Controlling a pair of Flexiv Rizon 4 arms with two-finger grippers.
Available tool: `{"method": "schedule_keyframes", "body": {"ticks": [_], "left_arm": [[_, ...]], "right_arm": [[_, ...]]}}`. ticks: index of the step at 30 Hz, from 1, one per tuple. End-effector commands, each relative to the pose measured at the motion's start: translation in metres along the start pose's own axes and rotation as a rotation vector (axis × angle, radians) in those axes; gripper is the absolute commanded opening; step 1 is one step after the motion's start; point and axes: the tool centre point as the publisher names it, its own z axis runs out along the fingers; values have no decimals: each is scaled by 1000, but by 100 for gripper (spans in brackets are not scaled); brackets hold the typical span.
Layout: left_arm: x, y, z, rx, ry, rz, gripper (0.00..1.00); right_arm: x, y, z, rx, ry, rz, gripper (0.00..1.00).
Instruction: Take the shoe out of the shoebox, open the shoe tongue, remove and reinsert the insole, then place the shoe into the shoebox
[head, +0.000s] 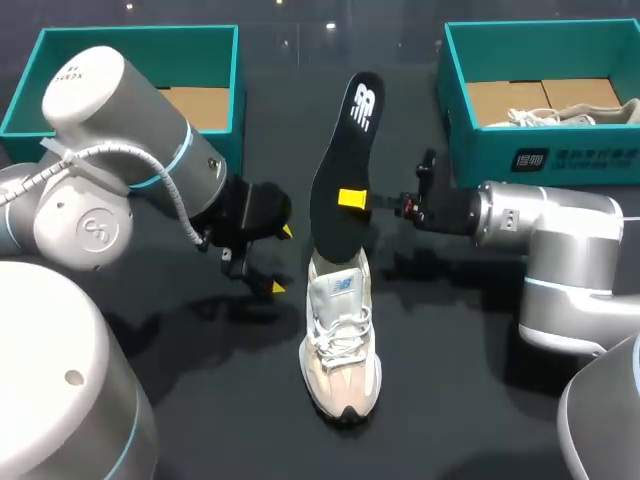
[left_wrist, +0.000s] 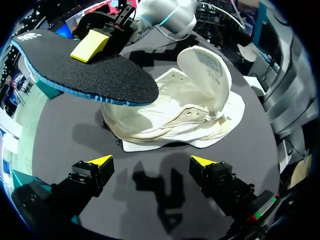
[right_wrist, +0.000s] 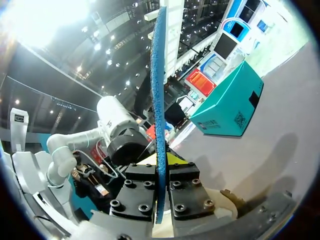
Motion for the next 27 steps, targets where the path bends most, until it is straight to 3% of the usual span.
{"method": "schedule_keyframes", "body": {"ticks": [1, 9, 11, 27], "left_arm": [[-1, -6, 9, -20, 3, -4, 100], [-2, -5, 8, -14, -2, -30, 100], [-2, -5, 8, -14, -2, -30, 100], [-2, -5, 8, -14, -2, -30, 100]], "right_arm": [[-5, -1, 6, 20, 8, -14, 0], [-10, -2, 10, 52, 5, -81, 0], [-10, -3, 9, 26, -32, -114, 0], [-18, -4, 4, 42, -55, -159, 0]]}}
